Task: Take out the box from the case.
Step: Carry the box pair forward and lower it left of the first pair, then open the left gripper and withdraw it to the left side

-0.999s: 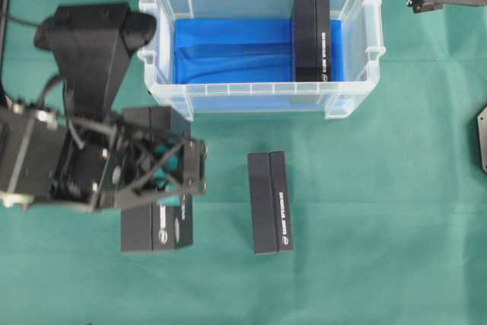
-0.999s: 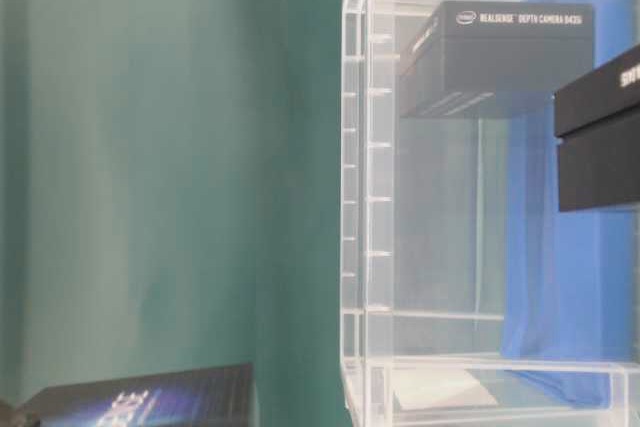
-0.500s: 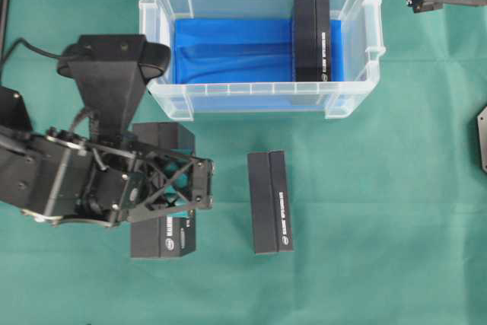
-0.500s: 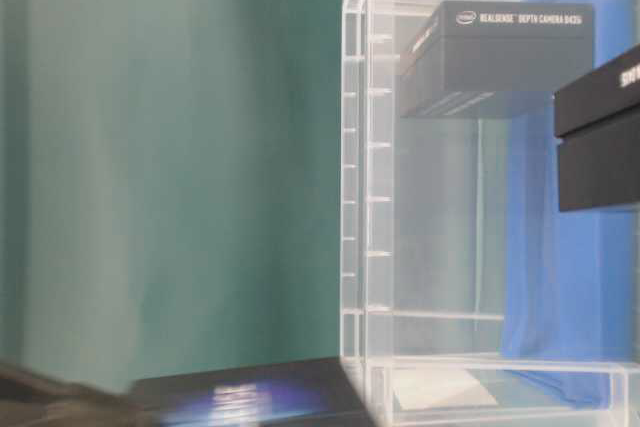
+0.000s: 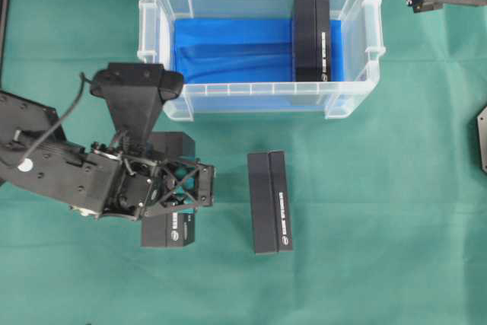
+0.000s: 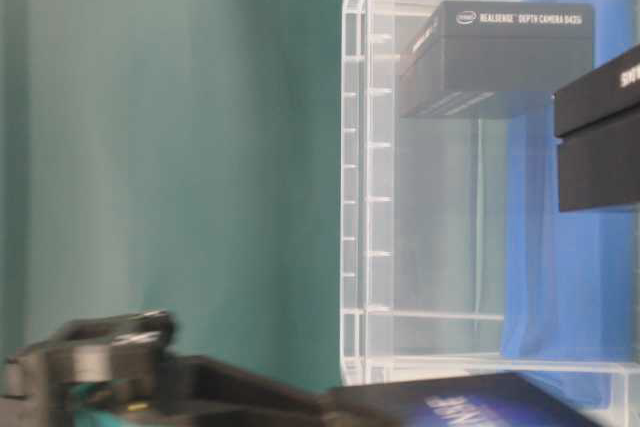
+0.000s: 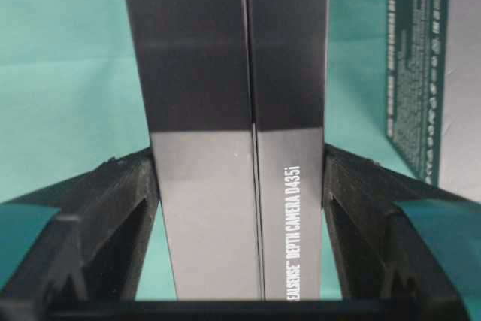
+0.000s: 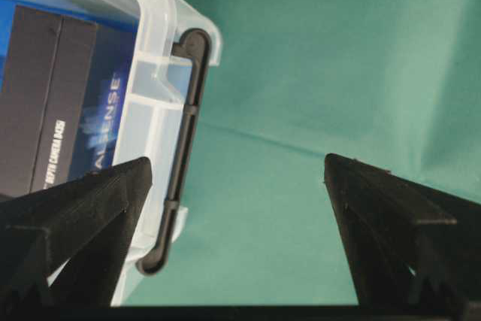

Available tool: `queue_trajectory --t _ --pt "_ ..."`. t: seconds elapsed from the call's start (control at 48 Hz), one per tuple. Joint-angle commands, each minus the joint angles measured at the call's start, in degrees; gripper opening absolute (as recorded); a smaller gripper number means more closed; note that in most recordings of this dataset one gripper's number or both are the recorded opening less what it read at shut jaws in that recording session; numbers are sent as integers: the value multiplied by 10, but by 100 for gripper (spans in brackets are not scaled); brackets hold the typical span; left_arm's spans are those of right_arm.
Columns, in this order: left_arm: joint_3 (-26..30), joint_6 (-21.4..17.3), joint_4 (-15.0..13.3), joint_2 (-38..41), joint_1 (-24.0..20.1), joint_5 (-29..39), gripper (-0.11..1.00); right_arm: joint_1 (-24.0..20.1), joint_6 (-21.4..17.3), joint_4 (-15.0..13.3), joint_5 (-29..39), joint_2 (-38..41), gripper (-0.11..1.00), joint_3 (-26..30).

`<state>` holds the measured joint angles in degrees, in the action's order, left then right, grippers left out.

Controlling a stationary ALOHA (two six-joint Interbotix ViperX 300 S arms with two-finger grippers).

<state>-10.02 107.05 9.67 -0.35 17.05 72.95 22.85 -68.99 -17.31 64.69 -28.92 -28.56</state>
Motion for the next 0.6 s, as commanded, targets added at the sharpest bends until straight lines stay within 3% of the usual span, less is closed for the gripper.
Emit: queue_trajectory --t 0.0,0.583 --pt "-12 4 4 0 -3 -31 61 1 -1 -2 -1 -4 94 6" --pt "-68 12 4 52 -3 -106 61 1 -4 -1 3 -4 94 6"
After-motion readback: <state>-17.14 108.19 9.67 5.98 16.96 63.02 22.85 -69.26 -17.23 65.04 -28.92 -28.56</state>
